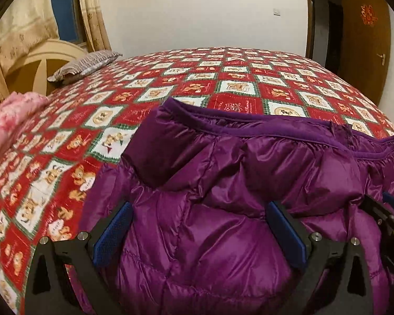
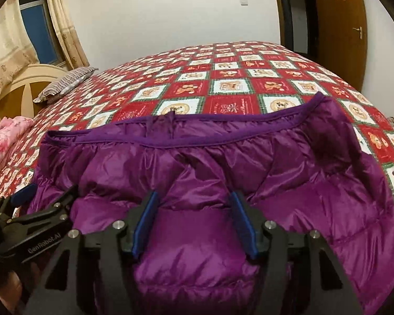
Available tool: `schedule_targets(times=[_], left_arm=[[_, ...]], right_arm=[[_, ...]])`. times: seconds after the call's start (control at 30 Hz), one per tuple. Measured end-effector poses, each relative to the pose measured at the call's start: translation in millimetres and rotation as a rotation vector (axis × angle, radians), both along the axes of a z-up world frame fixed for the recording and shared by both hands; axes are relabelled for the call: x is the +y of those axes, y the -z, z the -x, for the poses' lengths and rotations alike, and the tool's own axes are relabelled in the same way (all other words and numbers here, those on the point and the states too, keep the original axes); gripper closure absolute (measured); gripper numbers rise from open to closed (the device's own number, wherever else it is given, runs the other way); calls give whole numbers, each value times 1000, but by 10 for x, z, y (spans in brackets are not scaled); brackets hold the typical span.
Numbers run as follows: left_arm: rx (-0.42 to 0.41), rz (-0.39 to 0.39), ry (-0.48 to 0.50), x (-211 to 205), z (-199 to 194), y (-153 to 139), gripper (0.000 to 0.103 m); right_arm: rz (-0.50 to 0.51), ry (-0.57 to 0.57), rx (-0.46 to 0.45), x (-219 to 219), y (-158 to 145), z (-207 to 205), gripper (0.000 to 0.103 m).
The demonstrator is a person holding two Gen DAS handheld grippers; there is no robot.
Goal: Fold large clothes
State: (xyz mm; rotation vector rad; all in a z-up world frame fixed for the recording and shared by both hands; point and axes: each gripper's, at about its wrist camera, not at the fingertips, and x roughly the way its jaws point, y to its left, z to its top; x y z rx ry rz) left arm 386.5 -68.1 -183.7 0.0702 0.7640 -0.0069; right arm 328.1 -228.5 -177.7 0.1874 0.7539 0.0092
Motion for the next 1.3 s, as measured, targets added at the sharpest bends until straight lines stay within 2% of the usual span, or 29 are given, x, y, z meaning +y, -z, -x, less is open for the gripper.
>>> schedule_targets(times=[0.77, 1.13, 1.23, 1.3], left_arm=[[20, -36, -5, -55, -9, 89, 1], [68, 37, 15, 30, -60, 131, 1], [79, 21, 17, 1, -79, 131, 1], [92, -18, 21, -31, -57, 82, 1]], right_arm=[[65, 9, 56, 99, 92, -108, 37], [84, 11, 64, 119, 108, -122, 36], [91, 13, 68, 131, 110, -133, 36], [102, 10, 79, 143, 102, -143, 36]])
